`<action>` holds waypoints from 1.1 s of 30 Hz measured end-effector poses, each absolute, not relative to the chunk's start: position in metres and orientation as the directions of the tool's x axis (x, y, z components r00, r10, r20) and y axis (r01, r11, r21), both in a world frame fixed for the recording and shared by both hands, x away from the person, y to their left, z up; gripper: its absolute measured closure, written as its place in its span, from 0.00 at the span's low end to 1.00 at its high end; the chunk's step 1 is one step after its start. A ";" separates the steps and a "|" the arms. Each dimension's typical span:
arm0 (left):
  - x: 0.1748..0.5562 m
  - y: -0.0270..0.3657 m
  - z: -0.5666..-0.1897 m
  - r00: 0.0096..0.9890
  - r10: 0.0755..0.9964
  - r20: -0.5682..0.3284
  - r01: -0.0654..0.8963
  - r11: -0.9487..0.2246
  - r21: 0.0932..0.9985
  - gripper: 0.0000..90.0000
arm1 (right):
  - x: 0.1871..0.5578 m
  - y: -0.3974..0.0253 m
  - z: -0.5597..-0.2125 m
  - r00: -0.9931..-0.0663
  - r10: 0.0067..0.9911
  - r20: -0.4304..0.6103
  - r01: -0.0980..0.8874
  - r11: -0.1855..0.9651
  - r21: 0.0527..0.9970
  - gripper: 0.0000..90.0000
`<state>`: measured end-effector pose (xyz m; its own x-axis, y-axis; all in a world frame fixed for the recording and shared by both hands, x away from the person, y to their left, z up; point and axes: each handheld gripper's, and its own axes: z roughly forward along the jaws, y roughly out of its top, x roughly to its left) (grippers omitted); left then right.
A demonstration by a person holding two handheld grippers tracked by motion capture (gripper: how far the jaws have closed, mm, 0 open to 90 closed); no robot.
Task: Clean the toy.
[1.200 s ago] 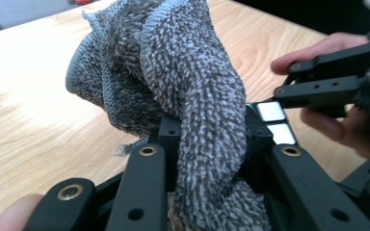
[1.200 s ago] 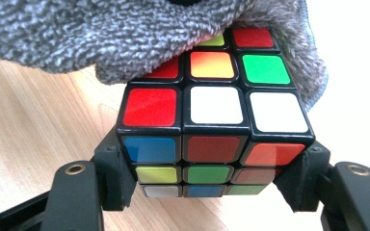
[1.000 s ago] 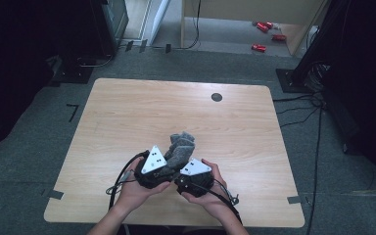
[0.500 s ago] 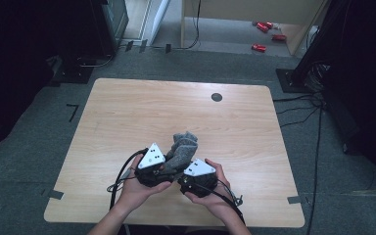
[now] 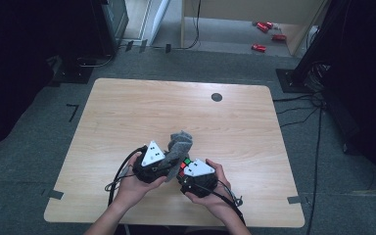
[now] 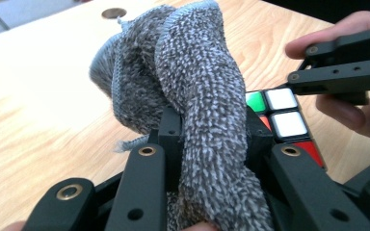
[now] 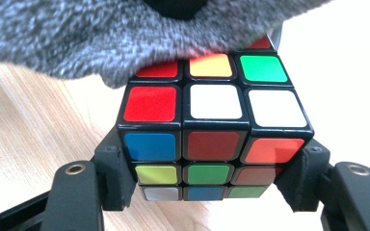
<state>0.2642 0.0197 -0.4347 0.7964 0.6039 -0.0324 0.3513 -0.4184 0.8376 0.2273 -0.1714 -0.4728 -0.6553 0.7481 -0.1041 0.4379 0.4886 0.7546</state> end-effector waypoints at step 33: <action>0.268 0.021 -0.436 0.829 0.528 -0.183 0.406 -0.344 0.847 0.74 | 0.225 -0.175 -0.468 -0.646 0.757 -0.096 0.434 0.468 0.769 0.39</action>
